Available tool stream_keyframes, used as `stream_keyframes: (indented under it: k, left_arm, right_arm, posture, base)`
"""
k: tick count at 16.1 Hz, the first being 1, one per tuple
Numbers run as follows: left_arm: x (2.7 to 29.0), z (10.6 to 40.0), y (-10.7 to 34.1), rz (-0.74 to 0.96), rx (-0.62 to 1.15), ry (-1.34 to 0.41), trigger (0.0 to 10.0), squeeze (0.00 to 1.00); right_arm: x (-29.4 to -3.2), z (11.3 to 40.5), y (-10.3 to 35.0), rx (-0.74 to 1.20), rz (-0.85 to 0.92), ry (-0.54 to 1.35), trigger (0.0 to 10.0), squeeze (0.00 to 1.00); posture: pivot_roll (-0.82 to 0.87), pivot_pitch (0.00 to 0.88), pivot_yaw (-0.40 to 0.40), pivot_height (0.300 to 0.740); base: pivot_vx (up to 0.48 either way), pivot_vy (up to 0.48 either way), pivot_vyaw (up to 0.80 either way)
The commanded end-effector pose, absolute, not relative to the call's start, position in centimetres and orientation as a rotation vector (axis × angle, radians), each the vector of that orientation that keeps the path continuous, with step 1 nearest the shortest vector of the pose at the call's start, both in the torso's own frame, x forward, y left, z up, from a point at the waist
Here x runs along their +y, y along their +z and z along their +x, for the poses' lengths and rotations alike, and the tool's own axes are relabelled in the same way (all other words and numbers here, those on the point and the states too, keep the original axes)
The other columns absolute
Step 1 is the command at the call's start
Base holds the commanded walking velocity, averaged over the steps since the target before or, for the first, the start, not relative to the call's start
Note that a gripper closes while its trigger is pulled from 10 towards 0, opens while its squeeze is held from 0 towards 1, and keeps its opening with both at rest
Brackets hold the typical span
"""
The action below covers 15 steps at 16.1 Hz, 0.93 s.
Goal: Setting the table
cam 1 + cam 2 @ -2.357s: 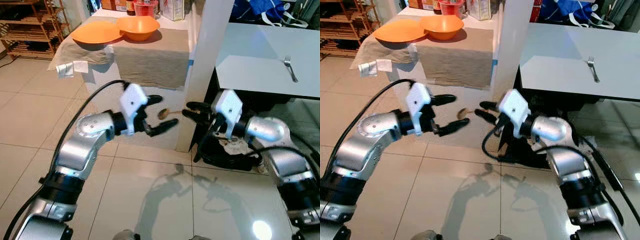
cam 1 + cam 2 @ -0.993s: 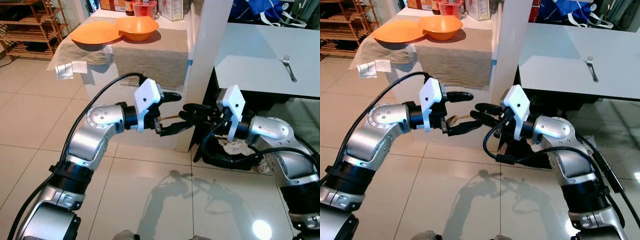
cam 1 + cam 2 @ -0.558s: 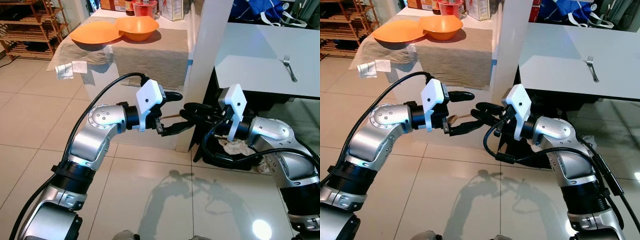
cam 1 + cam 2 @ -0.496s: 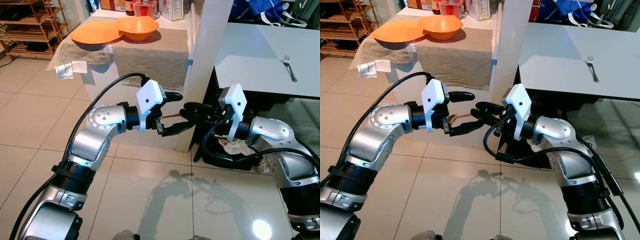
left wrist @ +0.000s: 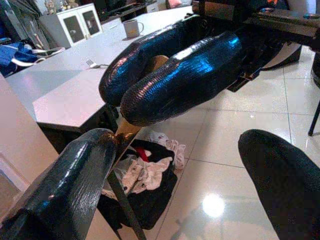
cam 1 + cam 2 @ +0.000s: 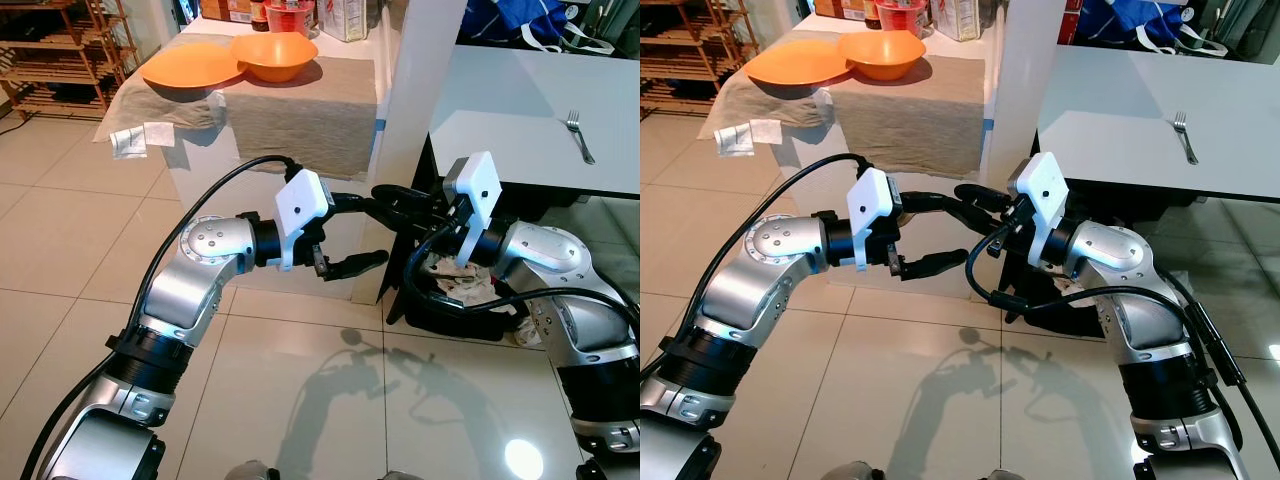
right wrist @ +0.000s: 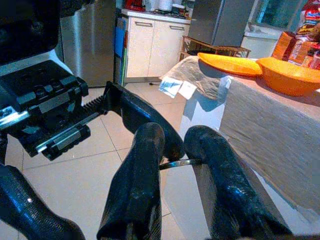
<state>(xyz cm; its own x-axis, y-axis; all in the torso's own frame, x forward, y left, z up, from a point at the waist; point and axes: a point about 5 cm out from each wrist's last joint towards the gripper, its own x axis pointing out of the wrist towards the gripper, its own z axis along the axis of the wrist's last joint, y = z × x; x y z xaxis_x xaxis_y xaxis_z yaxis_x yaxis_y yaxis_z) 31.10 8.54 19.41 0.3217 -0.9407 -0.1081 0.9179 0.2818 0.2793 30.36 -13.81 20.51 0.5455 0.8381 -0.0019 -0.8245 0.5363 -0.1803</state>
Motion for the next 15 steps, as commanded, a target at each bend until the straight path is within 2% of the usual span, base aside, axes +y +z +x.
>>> stream_keyframes:
  k: [1,4,5,6,7,11,12,13,15]
  left_arm:
    - [8.4,31.3,19.2,0.34,-0.066,-1.241,10.0,0.0]
    - [8.3,31.8,19.4,0.308,-0.081,-1.201,10.0,0.0]
    - [8.2,32.0,19.2,0.32,-0.076,-1.183,9.1,0.0]
    - [8.2,32.0,19.1,0.321,-0.073,-1.181,9.1,0.0]
    - [8.1,32.0,19.0,0.328,-0.077,-1.172,10.0,0.0]
    - [8.0,32.5,19.1,0.328,-0.088,-1.139,10.0,0.0]
    - [8.0,32.7,19.1,0.33,-0.085,-1.12,1.2,0.0]
    - [8.1,32.9,19.0,0.332,-0.077,-1.112,0.0,0.0]
    - [8.2,33.2,19.0,0.345,-0.08,-1.086,0.0,0.0]
  right_arm:
    - [-14.1,30.5,22.3,-0.152,-0.156,0.976,0.0,0.0]
    - [-13.8,30.2,22.4,-0.157,-0.147,0.986,0.0,0.0]
    - [-13.6,30.0,22.3,-0.155,-0.14,0.998,0.0,0.0]
    - [-13.5,29.9,22.2,-0.154,-0.137,1.001,0.0,0.0]
    - [-13.3,29.8,22.2,-0.154,-0.132,1.008,0.0,0.0]
    - [-13.0,29.4,22.2,-0.153,-0.119,1.021,0.0,0.0]
    - [-12.9,29.3,22.2,-0.15,-0.119,1.024,0.0,0.0]
    - [-12.9,29.3,22.1,-0.147,-0.119,1.022,0.0,0.0]
    - [-12.9,29.2,22.1,-0.143,-0.12,1.02,0.0,0.0]
  posture:
    - [-0.06,0.006,-0.002,0.727]
    - [-0.06,0.007,-0.001,0.727]
    - [-0.06,0.008,-0.001,0.727]
    - [-0.06,0.008,-0.001,0.727]
    - [-0.06,0.008,0.0,0.727]
    - [-0.07,0.011,0.001,0.727]
    - [-0.07,0.011,0.001,0.727]
    - [-0.07,0.013,0.001,0.727]
    - [-0.07,0.013,0.001,0.727]
  base:
    - [0.0,0.0,0.0]
    - [0.0,0.0,0.0]
    - [0.0,0.0,0.0]
    - [0.0,0.0,0.0]
    - [0.0,0.0,0.0]
    - [0.0,0.0,0.0]
    - [0.0,0.0,0.0]
    - [0.0,0.0,0.0]
    - [0.0,0.0,0.0]
